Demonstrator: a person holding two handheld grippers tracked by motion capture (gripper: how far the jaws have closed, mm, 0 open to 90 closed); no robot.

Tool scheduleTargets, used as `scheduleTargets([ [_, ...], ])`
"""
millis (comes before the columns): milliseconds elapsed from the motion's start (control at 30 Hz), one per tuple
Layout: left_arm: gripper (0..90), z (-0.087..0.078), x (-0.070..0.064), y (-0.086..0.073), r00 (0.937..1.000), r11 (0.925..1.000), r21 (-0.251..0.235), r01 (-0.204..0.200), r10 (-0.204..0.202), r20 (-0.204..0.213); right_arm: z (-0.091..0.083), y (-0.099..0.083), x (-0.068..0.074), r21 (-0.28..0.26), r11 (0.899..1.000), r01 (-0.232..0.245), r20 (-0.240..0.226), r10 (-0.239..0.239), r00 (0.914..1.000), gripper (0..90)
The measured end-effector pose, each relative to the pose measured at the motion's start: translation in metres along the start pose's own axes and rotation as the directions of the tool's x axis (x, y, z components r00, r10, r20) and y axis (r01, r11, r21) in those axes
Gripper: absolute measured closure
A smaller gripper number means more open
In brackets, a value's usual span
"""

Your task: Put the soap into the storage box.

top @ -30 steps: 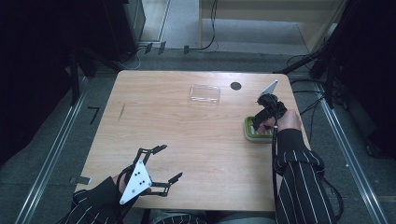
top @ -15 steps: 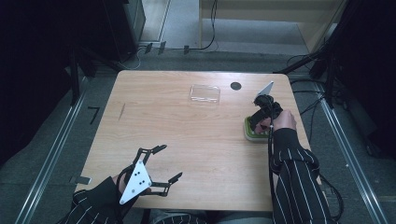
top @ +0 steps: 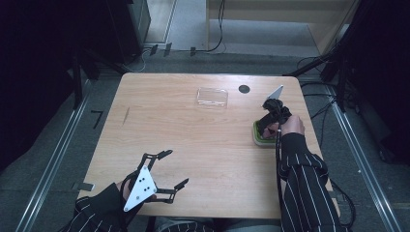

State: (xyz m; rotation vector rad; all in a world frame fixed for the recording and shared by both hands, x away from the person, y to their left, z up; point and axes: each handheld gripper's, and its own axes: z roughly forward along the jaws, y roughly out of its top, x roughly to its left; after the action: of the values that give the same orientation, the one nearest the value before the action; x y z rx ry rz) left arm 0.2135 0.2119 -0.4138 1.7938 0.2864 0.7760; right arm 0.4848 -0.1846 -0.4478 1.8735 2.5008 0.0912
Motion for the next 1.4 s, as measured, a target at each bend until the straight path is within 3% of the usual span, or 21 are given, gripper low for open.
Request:
scheduleTargets([
  [667,13.6,0.0,0.0,0.0,1.0,1.0,0.0,0.001,-0.001,0.0,0.007,0.0,-0.002,0.013,1.0,-0.01,0.009,0.01,0.9999,13.4],
  [1033,13.5,0.0,0.0,0.0,1.0,1.0,-0.001,0.002,-0.002,-0.002,-0.005,-0.004,-0.003,-0.029,1.0,0.009,0.028,-0.008,0.9996,6.9],
  [1400,13.6,0.0,0.0,0.0,1.0,1.0,-0.002,0.001,-0.001,-0.001,-0.02,-0.014,0.003,-0.046,0.998,0.043,0.057,-0.04,0.9976,6.9],
])
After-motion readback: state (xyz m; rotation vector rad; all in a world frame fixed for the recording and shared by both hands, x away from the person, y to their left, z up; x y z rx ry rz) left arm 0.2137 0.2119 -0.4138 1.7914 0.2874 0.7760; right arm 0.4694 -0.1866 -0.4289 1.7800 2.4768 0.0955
